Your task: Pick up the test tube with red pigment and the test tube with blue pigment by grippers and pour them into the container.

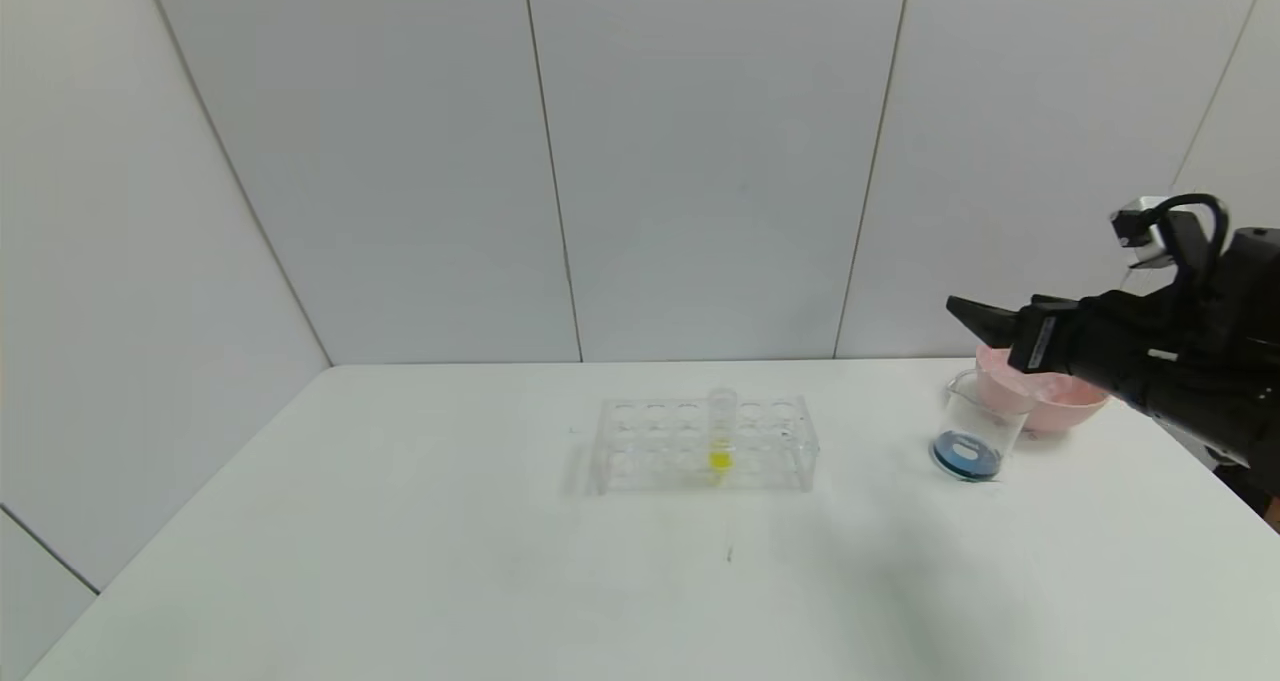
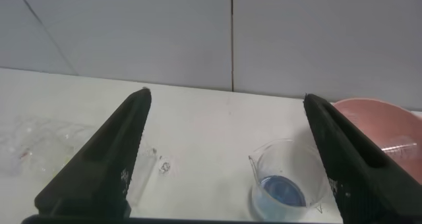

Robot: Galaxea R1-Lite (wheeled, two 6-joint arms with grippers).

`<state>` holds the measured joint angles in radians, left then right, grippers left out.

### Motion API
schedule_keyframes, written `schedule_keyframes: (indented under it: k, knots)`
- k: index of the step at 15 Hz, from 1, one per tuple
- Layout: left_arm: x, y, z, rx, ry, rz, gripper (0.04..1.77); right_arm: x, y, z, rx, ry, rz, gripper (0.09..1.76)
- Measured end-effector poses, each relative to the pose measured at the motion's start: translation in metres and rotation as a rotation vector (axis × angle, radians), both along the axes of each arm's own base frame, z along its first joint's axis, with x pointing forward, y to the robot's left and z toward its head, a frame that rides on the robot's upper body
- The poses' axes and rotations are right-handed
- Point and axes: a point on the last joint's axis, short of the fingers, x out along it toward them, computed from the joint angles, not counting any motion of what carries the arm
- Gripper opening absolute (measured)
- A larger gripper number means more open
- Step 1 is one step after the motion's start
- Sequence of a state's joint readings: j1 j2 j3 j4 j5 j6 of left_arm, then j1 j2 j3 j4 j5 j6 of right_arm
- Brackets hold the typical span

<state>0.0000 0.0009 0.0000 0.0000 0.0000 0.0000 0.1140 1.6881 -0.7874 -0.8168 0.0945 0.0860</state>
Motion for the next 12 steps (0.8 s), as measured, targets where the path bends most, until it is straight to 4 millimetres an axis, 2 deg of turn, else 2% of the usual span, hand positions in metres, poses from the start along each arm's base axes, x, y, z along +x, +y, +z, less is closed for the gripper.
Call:
schedule_keyframes:
  k: [3, 8, 10, 12]
  knots:
    - [0.000, 0.000, 0.000, 0.000, 0.000, 0.000, 1.76, -0.044, -0.003, 0.024, 0.004, -0.084, 0.003, 1.67]
    - [0.000, 0.000, 0.000, 0.000, 0.000, 0.000, 1.76, -0.135, -0.016, 0.067, 0.012, -0.316, -0.016, 1.69]
    - [0.000, 0.000, 0.000, 0.000, 0.000, 0.000, 1.76, -0.173, -0.023, 0.073, 0.005, -0.405, -0.060, 1.69]
    - [0.000, 0.000, 0.000, 0.000, 0.000, 0.000, 1.76, -0.205, -0.029, 0.067, -0.026, -0.464, -0.110, 1.70]
